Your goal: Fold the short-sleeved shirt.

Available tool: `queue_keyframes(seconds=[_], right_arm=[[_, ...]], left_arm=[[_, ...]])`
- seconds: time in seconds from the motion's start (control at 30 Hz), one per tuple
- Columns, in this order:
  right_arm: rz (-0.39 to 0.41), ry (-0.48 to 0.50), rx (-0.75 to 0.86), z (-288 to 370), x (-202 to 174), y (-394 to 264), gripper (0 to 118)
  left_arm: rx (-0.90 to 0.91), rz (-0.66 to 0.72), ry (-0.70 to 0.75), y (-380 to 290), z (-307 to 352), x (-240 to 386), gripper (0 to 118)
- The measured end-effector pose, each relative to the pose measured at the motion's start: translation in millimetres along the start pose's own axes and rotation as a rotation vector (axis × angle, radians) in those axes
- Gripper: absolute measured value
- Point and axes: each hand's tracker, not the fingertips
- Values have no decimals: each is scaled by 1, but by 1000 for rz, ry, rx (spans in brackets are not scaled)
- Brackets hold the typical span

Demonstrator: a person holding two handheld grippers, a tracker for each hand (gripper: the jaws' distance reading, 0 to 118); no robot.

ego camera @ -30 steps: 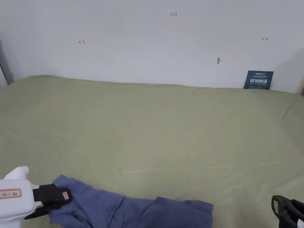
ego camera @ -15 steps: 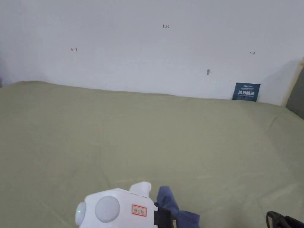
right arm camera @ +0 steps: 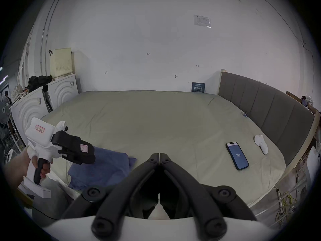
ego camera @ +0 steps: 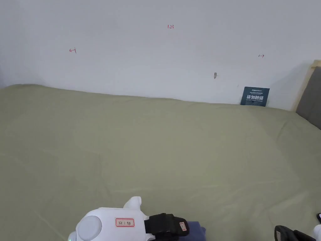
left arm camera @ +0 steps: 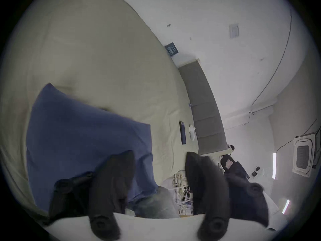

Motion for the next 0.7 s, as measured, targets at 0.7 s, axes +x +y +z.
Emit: queue_keyframes(seconds=[0.7], right_arm=[[-46, 216, 6, -11, -4, 15, 0]], left_arm=[[-120, -45, -148, -57, -8, 6, 4]])
